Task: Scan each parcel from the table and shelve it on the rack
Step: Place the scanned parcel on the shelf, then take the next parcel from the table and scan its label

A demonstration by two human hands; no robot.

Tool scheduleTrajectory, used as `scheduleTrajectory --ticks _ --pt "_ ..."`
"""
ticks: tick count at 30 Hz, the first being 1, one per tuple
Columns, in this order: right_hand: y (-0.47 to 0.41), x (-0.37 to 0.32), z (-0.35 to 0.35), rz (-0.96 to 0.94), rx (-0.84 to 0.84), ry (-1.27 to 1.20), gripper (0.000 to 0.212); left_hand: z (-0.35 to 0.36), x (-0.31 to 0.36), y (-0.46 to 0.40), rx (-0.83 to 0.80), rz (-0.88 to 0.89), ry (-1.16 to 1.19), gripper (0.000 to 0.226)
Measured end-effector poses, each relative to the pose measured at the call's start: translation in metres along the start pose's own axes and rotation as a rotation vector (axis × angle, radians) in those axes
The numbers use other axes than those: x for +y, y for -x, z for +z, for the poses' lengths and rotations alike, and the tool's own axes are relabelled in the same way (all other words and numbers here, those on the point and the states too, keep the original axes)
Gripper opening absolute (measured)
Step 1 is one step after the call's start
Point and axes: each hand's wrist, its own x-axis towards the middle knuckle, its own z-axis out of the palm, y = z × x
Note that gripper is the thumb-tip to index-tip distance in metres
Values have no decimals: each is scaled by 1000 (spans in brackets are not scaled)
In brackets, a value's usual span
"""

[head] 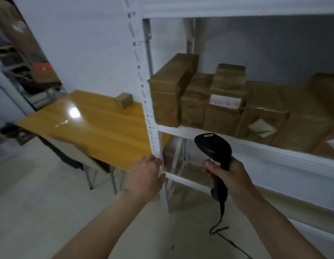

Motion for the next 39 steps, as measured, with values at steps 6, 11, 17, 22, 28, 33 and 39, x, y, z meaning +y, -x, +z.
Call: scheduleTrajectory --ticks 6,11,17,22,28,33,39 --pt "-22 -2 103 28 -131 -26 10 -13 -98 18 29 -152 -1 46" --pt "-42 -2 163 59 -230 -32 10 -16 -152 30 17 -252 26 45" --pt "-75 -6 235 96 -304 -107 15 -19 -208 30 -12 -318 52 41" --pt "-123 -11 303 108 -352 -134 14 -17 -266 5 -22 -378 32 36" --pt "-195 -17 375 130 -379 -173 22 -26 -348 -77 -40 -374 10 44" --pt "-257 -28 422 160 -338 -195 22 -32 -398 -153 -65 -353 11 46" --pt "-305 -34 464 214 -287 -199 12 -14 -441 -189 -179 -353 24 46"
